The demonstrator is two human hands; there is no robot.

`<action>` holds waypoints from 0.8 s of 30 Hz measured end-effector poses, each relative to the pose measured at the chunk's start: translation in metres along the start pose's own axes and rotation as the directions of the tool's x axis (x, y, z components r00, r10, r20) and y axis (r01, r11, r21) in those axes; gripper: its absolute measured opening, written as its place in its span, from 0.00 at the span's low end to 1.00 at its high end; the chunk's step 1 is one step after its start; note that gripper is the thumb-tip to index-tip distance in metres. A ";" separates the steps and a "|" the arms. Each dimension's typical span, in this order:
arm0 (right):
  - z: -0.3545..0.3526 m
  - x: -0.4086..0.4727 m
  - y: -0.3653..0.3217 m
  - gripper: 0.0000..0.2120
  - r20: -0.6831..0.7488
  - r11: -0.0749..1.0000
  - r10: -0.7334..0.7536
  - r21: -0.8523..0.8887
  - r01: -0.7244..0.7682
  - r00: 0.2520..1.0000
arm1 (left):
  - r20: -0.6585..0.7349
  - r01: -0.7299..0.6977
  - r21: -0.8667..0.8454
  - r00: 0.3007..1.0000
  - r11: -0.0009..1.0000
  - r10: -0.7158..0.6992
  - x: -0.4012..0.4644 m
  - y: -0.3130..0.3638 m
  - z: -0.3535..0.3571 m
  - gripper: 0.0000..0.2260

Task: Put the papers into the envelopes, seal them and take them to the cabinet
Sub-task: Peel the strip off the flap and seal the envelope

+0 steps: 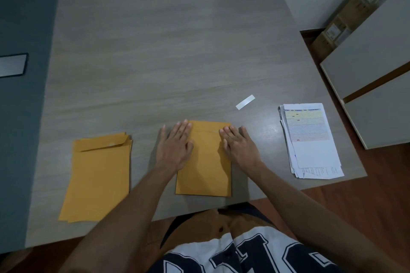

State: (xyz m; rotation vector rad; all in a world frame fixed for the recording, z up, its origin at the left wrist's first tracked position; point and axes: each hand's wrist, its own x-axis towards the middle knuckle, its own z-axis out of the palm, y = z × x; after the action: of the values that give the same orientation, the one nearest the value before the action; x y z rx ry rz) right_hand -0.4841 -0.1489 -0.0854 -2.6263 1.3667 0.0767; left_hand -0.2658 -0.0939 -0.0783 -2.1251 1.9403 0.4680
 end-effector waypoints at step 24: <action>-0.037 0.096 0.012 0.61 0.363 0.999 0.002 0.034 -0.015 0.932 | 0.204 -0.027 0.006 0.979 1.000 0.025 0.055 -0.011 -0.042 0.65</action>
State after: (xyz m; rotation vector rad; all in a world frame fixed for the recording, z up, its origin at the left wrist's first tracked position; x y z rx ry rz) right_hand -0.4402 -0.2396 -0.0634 -2.4172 1.2354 0.5076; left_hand -0.2469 -0.1596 -0.0610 -1.9626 1.8536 0.6540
